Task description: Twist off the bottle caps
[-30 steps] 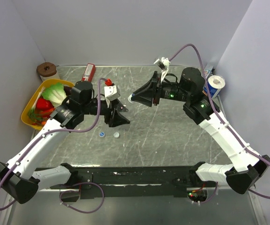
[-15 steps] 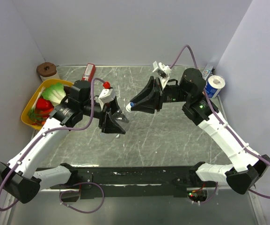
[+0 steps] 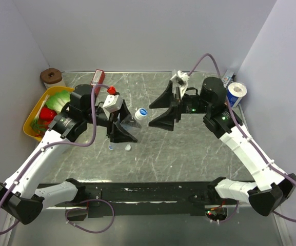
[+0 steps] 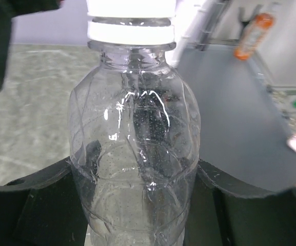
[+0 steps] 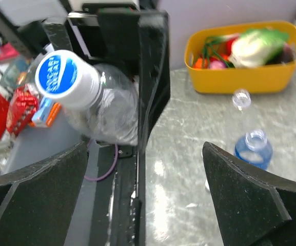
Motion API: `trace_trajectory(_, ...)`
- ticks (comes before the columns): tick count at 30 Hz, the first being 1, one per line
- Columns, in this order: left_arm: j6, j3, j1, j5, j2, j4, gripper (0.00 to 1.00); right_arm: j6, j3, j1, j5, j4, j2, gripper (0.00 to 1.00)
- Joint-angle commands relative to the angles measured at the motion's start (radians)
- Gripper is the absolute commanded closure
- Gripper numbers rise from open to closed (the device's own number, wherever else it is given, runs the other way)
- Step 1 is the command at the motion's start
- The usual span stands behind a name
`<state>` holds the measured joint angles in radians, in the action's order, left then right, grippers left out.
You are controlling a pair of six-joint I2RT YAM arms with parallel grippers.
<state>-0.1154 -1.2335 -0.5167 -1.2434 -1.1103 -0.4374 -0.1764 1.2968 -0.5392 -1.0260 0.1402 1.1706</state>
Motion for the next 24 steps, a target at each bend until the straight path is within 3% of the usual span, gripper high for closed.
trace_trajectory(1, 0.009, 0.018, -0.006, 0.268, 0.024, 0.078, 0.41, -0.136, -0.019, 0.06, 0.024, -0.134, -0.089, 0.01)
trace_trajectory(5, 0.055, 0.045, -0.026, 0.517, 0.023, 0.109, 0.43, -0.192, 0.022, 0.073, 0.151, -0.076, -0.101, 0.01)
trace_trajectory(7, 0.071, 0.052, -0.037, 0.599, 0.017, 0.126, 0.47, -0.224, 0.061, 0.068, 0.242, -0.018, -0.094, 0.07)
trace_trajectory(12, 0.068, 0.068, -0.088, 0.696, 0.006, 0.129, 0.47, -0.163, 0.156, -0.019, 0.481, 0.163, -0.048, 0.21)
trace_trajectory(17, 0.043, 0.049, -0.132, 0.798, -0.026, 0.075, 0.48, -0.121, 0.24, -0.093, 0.647, 0.257, 0.034, 0.22)
trace_trajectory(24, 0.049, 0.054, -0.138, 0.805, -0.013, 0.086, 0.48, -0.11, 0.269, -0.128, 0.768, 0.283, 0.061, 0.23)
